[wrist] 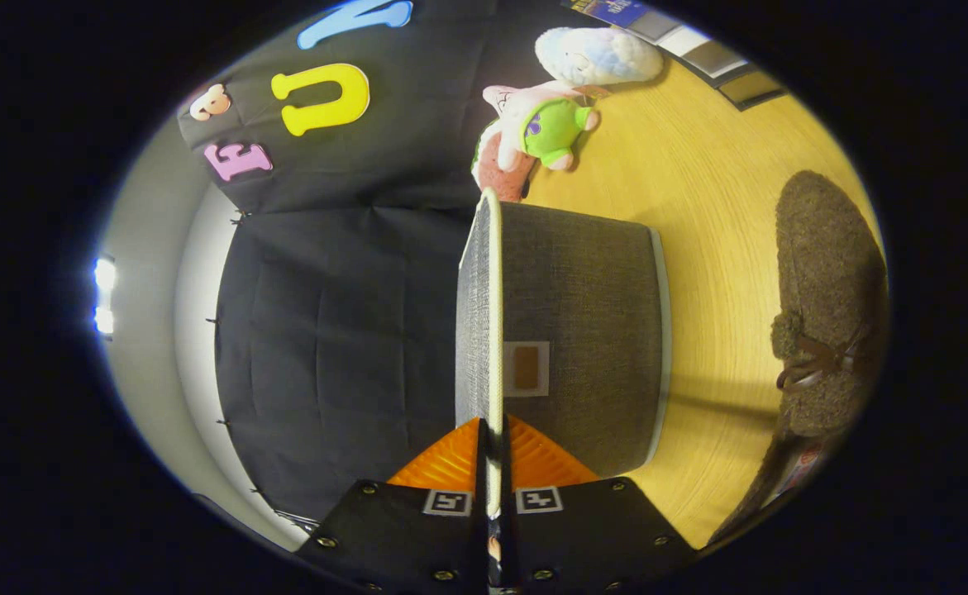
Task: Open the storage box then place both shoes into the box .Put the left shoe in first, then the right shoe, with the right side of both shoes facing outward in a uniform manner.
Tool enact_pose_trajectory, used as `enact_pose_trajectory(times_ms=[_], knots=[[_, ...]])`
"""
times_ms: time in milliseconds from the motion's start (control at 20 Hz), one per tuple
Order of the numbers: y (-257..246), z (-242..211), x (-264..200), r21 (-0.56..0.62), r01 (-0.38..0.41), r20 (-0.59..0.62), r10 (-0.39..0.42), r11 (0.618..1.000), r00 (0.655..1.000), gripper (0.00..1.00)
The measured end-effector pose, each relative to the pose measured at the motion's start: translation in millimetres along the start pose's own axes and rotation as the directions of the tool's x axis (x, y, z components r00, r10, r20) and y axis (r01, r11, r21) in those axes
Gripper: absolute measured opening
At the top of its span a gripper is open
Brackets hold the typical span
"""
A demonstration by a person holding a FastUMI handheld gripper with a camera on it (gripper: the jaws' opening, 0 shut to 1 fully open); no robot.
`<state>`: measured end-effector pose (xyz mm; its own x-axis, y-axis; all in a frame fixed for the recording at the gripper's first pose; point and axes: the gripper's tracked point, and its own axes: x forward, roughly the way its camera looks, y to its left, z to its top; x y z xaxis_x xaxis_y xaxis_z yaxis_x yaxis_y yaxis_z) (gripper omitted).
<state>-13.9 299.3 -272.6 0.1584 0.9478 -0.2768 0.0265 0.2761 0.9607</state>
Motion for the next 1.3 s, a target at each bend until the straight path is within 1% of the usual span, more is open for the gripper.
enact_pose_trajectory(times_ms=[50,100,150,350,400,500,700,950,1150,1300], knots=[[5.0,-7.2,0.1,-0.030,0.007,-0.025,-0.007,1.000,1.000,0.05],[3.9,-0.9,-0.9,-0.070,0.040,-0.026,-0.042,0.997,0.999,0.05],[7.4,-8.4,0.9,-0.086,0.051,-0.029,-0.053,0.995,0.998,0.00],[28.9,-4.7,-2.1,-0.111,0.101,-0.029,-0.105,0.989,0.994,0.00],[36.8,-6.2,-1.8,-0.117,0.117,-0.035,-0.122,0.986,0.992,0.00],[60.7,-3.7,-1.0,-0.133,0.114,-0.030,-0.119,0.985,0.992,0.00],[102.3,-2.9,10.8,-0.198,0.153,-0.042,-0.164,0.968,0.986,0.00],[153.2,-3.1,52.1,-0.286,0.154,-0.075,-0.183,0.946,0.980,0.00],[176.3,-7.2,94.8,-0.329,0.155,-0.105,-0.199,0.932,0.974,0.00],[195.8,-19.7,131.3,-0.374,0.160,-0.127,-0.221,0.913,0.967,0.00]])
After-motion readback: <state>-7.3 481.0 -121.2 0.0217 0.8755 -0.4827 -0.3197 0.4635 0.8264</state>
